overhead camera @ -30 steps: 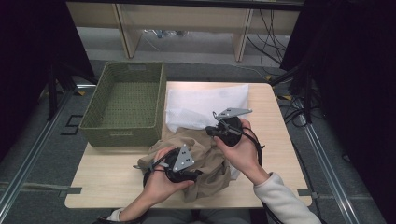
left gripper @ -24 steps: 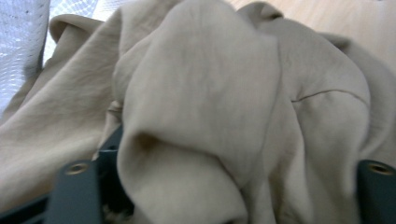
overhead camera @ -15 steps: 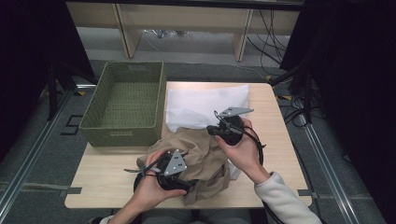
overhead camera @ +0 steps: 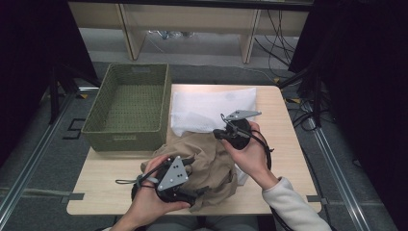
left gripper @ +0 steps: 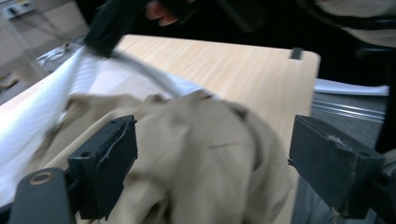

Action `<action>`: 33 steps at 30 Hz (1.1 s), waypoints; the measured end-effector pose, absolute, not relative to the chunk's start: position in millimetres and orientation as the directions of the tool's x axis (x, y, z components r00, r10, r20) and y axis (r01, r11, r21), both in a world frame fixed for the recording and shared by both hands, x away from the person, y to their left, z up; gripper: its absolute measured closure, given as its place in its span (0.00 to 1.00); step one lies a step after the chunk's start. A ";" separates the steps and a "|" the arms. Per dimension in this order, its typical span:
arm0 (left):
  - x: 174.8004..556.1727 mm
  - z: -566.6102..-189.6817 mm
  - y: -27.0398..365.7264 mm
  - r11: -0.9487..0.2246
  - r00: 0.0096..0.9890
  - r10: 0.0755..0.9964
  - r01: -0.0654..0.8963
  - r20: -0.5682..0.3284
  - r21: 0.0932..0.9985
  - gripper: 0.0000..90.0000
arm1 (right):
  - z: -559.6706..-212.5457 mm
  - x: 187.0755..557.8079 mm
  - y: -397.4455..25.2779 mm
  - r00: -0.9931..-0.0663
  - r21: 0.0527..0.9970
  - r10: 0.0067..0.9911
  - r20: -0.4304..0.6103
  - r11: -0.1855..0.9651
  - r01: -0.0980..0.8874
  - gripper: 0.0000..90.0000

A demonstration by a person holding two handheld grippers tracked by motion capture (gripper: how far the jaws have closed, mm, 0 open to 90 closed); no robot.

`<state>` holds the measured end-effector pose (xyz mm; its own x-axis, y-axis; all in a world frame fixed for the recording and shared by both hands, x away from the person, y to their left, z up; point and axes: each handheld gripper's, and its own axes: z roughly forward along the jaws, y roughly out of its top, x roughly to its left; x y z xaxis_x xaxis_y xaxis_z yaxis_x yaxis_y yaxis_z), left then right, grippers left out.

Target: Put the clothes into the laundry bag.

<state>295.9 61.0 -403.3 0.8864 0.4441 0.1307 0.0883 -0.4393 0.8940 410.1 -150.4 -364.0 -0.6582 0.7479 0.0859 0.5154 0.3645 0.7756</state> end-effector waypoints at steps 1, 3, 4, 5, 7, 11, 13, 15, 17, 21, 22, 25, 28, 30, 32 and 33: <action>295.6 -404.3 57.2 -0.447 0.891 0.435 0.085 0.133 0.891 0.16 | -363.8 409.0 -149.9 -0.650 0.773 0.755 0.093 0.357 0.524 1.00; 295.9 -411.9 45.1 -0.474 0.898 0.422 0.098 0.128 0.875 0.14 | -364.3 410.6 -150.4 -0.659 0.781 0.747 0.083 0.363 0.509 1.00; 298.7 -419.1 37.2 -0.510 0.900 0.410 0.094 0.146 0.855 0.13 | -364.5 411.5 -151.1 -0.663 0.783 0.745 0.077 0.366 0.503 1.00; 300.9 -424.4 32.5 -0.532 0.900 0.408 0.098 0.153 0.841 0.11 | -365.2 411.9 -150.8 -0.662 0.786 0.746 0.080 0.361 0.502 1.00; 308.1 -439.4 21.4 -0.597 0.904 0.390 0.103 0.176 0.795 0.08 | -365.5 412.4 -150.8 -0.667 0.784 0.740 0.084 0.364 0.502 1.00; 318.9 -465.9 4.6 -0.695 0.900 0.370 0.103 0.230 0.712 0.05 | -366.3 413.1 -151.4 -0.669 0.786 0.739 0.081 0.366 0.499 1.00; 321.9 -476.7 -1.0 -0.728 0.898 0.360 0.100 0.254 0.679 0.04 | -365.6 411.8 -150.6 -0.657 0.774 0.747 0.101 0.356 0.524 1.00; 324.2 -483.6 -3.5 -0.746 0.892 0.364 0.106 0.269 0.658 0.04 | -366.0 412.1 -150.6 -0.659 0.777 0.746 0.095 0.359 0.518 1.00; 325.5 -486.4 -4.1 -0.759 0.887 0.357 0.092 0.294 0.645 0.09 | -366.5 413.1 -150.8 -0.669 0.785 0.739 0.083 0.365 0.500 1.00; 330.4 -483.9 0.4 -0.754 0.869 0.380 0.093 0.317 0.650 0.46 | -365.0 410.8 -150.2 -0.658 0.773 0.748 0.088 0.366 0.519 1.00; 332.8 -482.6 1.9 -0.756 0.864 0.384 0.091 0.326 0.648 0.66 | -364.7 410.1 -149.5 -0.661 0.767 0.744 0.096 0.368 0.526 1.00; 341.3 -478.5 6.2 -0.743 0.864 0.406 0.121 0.298 0.659 0.83 | -364.6 409.5 -148.4 -0.659 0.767 0.745 0.100 0.364 0.528 1.00; 350.3 -469.6 10.9 -0.694 0.867 0.450 0.188 0.214 0.695 0.94 | -362.2 407.5 -148.7 -0.665 0.766 0.740 0.105 0.366 0.528 1.00; 354.4 -461.0 13.4 -0.625 0.850 0.500 0.220 0.168 0.749 0.96 | -360.7 407.7 -149.3 -0.675 0.777 0.730 0.105 0.363 0.513 1.00; 358.5 -449.2 16.5 -0.563 0.828 0.542 0.231 0.144 0.793 0.96 | -357.4 407.2 -151.7 -0.671 0.778 0.735 0.103 0.361 0.514 1.00; 361.2 -441.8 18.6 -0.530 0.811 0.569 0.234 0.138 0.815 0.96 | -355.9 405.7 -152.0 -0.658 0.777 0.744 0.116 0.345 0.526 1.00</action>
